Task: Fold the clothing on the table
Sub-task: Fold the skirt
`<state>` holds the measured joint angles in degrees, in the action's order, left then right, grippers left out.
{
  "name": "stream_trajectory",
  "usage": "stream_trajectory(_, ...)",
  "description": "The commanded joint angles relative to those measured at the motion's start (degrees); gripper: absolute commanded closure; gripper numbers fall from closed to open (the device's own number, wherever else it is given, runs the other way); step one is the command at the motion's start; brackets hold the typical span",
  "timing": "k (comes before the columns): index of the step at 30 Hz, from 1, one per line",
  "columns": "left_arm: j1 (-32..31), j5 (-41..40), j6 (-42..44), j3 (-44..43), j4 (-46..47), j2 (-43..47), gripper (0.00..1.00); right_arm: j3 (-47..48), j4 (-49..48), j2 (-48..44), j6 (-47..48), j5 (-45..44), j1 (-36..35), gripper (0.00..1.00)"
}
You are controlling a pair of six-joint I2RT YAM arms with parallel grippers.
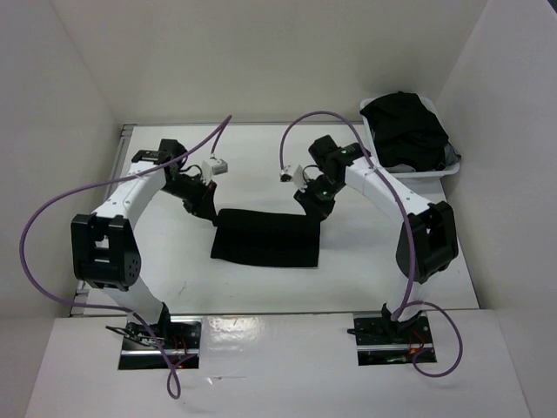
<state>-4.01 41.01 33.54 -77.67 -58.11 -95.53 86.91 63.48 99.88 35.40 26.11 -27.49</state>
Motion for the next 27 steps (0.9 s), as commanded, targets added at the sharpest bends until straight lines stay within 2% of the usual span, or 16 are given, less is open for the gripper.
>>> stream_trajectory(1,-1.26,-2.08,2.76,1.46,-1.57,2.62,0.7,-0.96,4.54,0.32,2.66,-0.09,-1.87,0.66)
stream_trajectory(2,-1.78,-2.78,2.76,1.47,-1.57,2.63,0.64,-0.96,4.54,0.32,2.66,-0.09,-2.39,0.53)
stream_trajectory(3,-1.79,-2.78,2.76,1.99,-1.57,2.63,0.6,-0.96,5.07,0.32,2.66,-0.09,-2.4,0.48)
stream_trajectory(4,-1.79,-2.78,2.76,1.99,-1.57,3.15,0.49,-0.96,5.07,0.32,2.66,-0.61,-2.92,0.42)
stream_trajectory(6,-1.79,-2.78,2.76,1.99,-1.05,3.85,0.43,-0.96,5.6,0.32,3.27,-0.62,-3.45,0.35)
stream_trajectory(7,-1.79,-3.39,2.76,1.99,-1.04,3.86,0.36,-0.96,6.21,0.32,3.27,-0.62,-3.45,0.33)
stream_trajectory(8,-1.79,-3.4,2.24,1.99,-1.04,4.38,0.34,-0.96,6.82,0.93,3.27,-0.62,-3.45,0.33)
stream_trajectory(11,-1.09,-4.1,1.0,1.99,0.09,5.53,0.32,-0.44,7.36,1.54,3.89,-0.62,-3.45,0.32)
stream_trajectory(14,1.71,-2.79,-2.14,0.68,1.67,5.53,0.32,1.5,5.62,1.55,0.74,-0.62,-3.45,0.29)
stream_trajectory(18,11.9,1.86,-8.04,0.93,5.36,7.54,0.32,2.21,0.6,2.08,-6.73,-2.63,-6.61,0.23)
stream_trajectory(20,15.68,4.6,-12.5,2.34,8.17,9.47,0.29,2.21,-2.81,3.65,-12.17,-4.04,-9.16,0.21)
stream_trajectory(23,22.71,3.9,-18.58,5.33,11.61,13.25,0.23,2.21,-6.61,6.03,-20.69,-6.06,-11.36,0.19)
stream_trajectory(27,26.59,-4.15,-22.46,9.71,14.94,21.42,0.04,1.52,-10.83,7.88,-28.79,-7.73,-12.24,0.14)
